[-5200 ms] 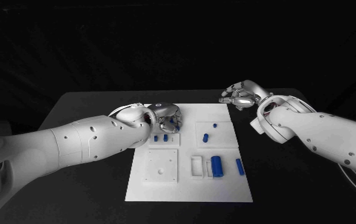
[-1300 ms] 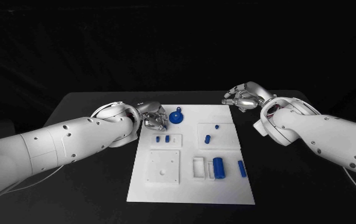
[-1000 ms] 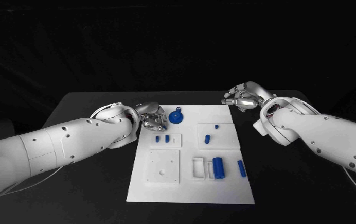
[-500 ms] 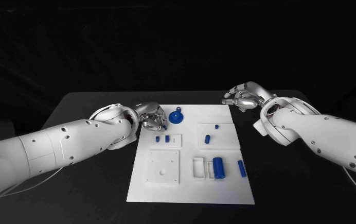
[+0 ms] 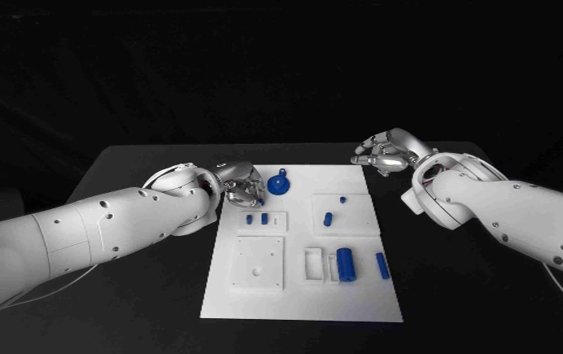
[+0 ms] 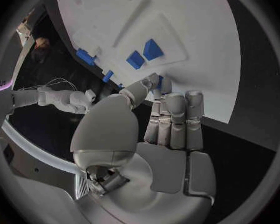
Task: Assemble the parts on the task board
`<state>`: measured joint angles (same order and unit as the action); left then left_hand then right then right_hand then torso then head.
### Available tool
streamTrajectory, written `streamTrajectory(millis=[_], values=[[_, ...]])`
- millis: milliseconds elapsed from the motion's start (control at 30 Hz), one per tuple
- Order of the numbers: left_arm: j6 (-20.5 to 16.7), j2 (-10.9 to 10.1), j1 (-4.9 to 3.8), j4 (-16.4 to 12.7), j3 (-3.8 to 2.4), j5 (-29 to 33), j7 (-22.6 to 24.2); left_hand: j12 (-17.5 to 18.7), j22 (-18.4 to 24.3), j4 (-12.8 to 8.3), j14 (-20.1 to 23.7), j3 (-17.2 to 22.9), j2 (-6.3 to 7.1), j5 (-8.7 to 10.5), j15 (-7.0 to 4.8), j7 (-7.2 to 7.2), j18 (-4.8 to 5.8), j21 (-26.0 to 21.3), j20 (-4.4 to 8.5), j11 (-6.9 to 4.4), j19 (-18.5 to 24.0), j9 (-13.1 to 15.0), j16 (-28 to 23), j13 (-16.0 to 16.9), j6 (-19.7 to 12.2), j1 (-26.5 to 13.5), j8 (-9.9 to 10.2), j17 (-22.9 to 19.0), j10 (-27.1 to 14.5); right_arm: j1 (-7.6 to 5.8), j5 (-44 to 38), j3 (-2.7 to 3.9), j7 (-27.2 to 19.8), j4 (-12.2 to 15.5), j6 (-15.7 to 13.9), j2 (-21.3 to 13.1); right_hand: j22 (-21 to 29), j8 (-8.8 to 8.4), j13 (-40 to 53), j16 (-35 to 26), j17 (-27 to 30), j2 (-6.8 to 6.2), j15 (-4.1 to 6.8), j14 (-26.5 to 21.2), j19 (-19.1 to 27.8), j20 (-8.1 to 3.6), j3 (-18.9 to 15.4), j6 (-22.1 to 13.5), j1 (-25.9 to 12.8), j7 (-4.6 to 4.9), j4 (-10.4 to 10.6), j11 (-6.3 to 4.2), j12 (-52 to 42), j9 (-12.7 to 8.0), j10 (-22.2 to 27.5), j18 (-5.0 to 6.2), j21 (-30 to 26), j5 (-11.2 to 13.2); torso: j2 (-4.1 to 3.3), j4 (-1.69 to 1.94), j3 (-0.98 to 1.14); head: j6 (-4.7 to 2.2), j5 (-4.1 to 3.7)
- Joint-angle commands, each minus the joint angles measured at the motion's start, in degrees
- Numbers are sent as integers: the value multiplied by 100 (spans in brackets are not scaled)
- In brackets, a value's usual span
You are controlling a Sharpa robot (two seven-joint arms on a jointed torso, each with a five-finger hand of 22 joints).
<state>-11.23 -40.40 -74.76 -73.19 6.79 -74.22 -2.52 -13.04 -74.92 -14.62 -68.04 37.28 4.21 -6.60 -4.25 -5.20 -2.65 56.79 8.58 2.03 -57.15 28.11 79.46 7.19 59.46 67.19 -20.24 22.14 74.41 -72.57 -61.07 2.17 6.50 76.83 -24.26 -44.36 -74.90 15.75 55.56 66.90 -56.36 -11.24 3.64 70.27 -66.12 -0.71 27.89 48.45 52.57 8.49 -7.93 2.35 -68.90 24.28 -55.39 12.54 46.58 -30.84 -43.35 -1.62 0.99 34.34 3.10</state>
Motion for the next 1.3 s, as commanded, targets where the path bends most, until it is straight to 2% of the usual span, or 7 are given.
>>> streamTrajectory(millis=[33, 267, 700, 800, 1067, 1133, 1300], values=[[76, 32, 48, -5, 62, -280, 109, 24, -53, -3, -18, 35, -14, -26, -29, -22, -405, 36, 140, -13, -21, -14, 38, -5, 53, -8, -17, -8, 46, 2, -3, 3, -48, 6, 72, -1, -101, -5, -8, 17, 6, 24, 19, 28, -31, -26, -37, 0, -25, 50, -9, 14, -32, -5, 8, 246, -23, -24, -1, -2, -3, 11, -2], [-212, 43, 130, -5, 90, -605, 613, 32, -56, -7, -25, 31, 10, -36, -33, -20, -402, 41, 141, -18, -20, -14, 47, 6, 65, -15, -17, -9, 70, 2, -3, 3, -49, 5, 72, -6, -101, -4, -9, 18, 7, 25, 19, 28, -31, -26, -38, 0, -26, 50, -10, 14, -33, -5, 8, 246, -23, -24, -1, 0, -5, 21, -10], [-271, 4, 144, 41, 98, -784, 663, 83, -63, -2, -5, 48, 57, -67, -30, -24, -393, 50, 142, -14, 1, -31, 56, 21, 62, -18, 6, -15, 76, 3, -2, 3, -56, -8, 70, -3, -101, -4, -13, 18, 8, 26, 19, 28, -32, -26, -41, 0, -28, 50, -11, 14, -35, -6, 8, 246, -24, -24, -1, 4, -4, 27, -11], [-289, 4, 145, 47, 100, -711, 686, 146, -61, -34, 64, 79, 134, -47, -10, -121, -381, 28, 127, 4, 61, -115, 25, 32, -183, 31, 166, -40, 62, 3, -1, 3, -56, -9, 69, -4, -101, -4, -13, 18, 8, 26, 19, 28, -32, -25, -42, 0, -29, 50, -12, 14, -36, -6, 9, 246, -24, -24, 0, 5, -5, 30, -13], [-351, -4, 147, 56, 100, -642, 733, 222, -62, -94, 117, 48, 320, -16, 5, -222, -364, 22, 114, 19, 107, -207, 12, 60, -432, 87, 327, -65, 65, 3, -1, 3, -56, -8, 63, -5, -101, -4, -15, 18, 9, 26, 19, 28, -31, -25, -43, -1, -29, 51, -13, 14, -37, -6, 9, 246, -24, -24, 1, 2, -5, 18, -8], [-372, -8, 147, 58, 100, -641, 734, 231, -62, -94, 121, 31, 361, -11, 6, -222, -360, 22, 110, 20, 113, -221, 14, 69, -474, 84, 352, -68, 76, 3, -1, 3, -56, -8, 65, -7, -101, -4, -15, 18, 9, 26, 19, 28, -31, -25, -43, -1, -30, 51, -13, 14, -37, -6, 9, 246, -24, -24, 2, 0, -5, 18, -7], [-426, -29, 151, 57, 100, -627, 735, 262, -58, -113, 127, 21, 439, -4, 4, -114, -355, 17, 109, 18, 124, -276, 17, 88, -702, 129, 472, -78, 92, 3, -1, 3, -57, -10, 67, -7, -101, -4, -17, 18, 9, 25, 19, 27, -31, -25, -44, -2, -30, 51, -14, 14, -37, -7, 10, 246, -25, -24, 0, -2, -2, 13, -4]])
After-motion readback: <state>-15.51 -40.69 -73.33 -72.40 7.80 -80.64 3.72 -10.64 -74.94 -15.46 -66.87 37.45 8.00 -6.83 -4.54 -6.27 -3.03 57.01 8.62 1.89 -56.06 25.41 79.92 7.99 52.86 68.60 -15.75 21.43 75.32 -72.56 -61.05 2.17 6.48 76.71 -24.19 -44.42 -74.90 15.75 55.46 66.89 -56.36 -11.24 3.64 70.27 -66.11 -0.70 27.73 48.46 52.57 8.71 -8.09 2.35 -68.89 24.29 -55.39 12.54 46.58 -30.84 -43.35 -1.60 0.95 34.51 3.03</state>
